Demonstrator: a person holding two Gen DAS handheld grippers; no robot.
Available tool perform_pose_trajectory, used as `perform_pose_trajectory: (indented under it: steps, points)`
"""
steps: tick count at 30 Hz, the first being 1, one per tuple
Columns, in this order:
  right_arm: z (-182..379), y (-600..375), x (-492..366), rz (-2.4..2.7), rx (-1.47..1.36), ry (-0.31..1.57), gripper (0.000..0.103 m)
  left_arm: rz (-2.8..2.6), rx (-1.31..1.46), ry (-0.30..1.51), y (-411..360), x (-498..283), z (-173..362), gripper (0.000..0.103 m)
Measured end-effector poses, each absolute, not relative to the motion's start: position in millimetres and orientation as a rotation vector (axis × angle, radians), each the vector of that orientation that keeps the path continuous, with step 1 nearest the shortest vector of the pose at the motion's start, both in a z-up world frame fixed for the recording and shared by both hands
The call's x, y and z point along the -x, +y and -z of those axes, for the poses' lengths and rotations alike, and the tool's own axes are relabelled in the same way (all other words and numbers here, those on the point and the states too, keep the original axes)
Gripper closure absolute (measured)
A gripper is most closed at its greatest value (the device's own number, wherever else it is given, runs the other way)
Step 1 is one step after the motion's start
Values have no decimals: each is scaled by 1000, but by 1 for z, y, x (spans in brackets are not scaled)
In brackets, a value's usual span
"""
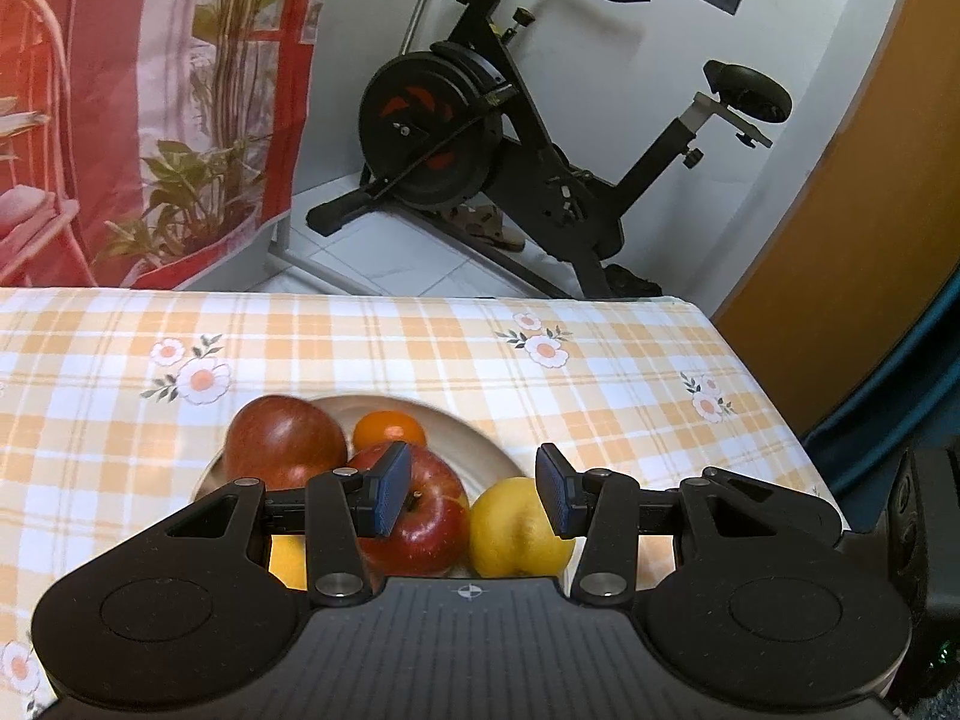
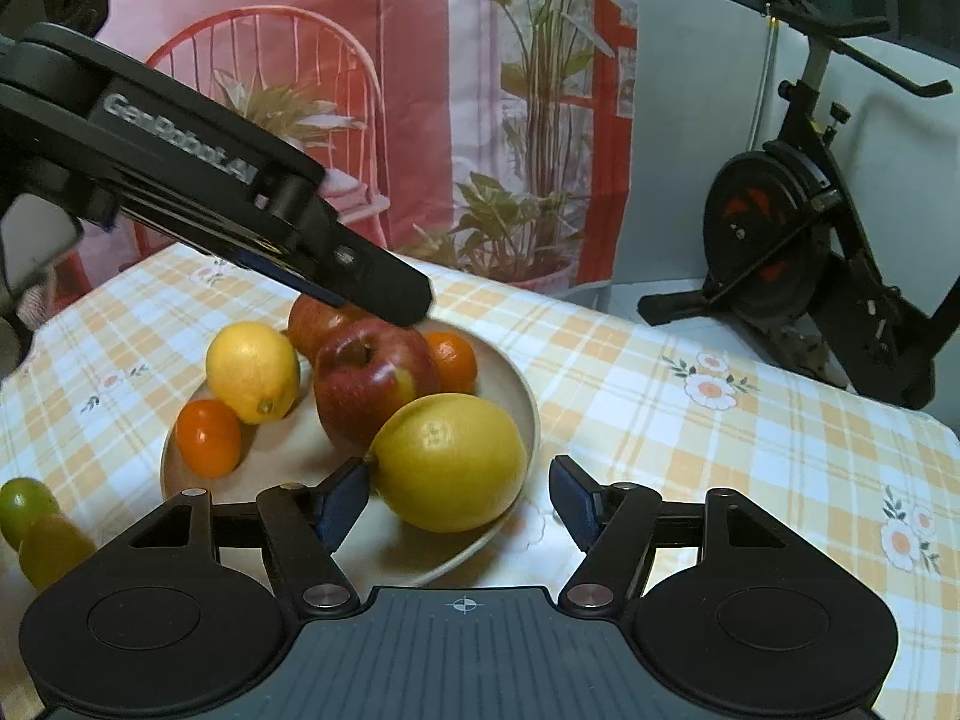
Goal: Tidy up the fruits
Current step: 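Open the right tool to release the grapefruit on the plate, then withdraw both tools from the plate back toward the remaining fruit pile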
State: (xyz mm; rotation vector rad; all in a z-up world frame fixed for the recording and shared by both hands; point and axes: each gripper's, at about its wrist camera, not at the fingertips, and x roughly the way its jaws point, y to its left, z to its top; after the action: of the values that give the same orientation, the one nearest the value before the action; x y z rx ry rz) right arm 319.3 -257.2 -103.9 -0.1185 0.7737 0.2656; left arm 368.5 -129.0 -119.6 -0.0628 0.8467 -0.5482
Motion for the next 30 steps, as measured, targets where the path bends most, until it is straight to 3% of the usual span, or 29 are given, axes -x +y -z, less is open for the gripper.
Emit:
perform_pose_trajectory:
  steps: [10,30]
  points:
    - [103,-251,-305,-218,118,780,40,497,79,820,-97,-344,115,55]
    - [108,-226,-216,-170,-72,615,40,327,110,742,-18,-278,115,55]
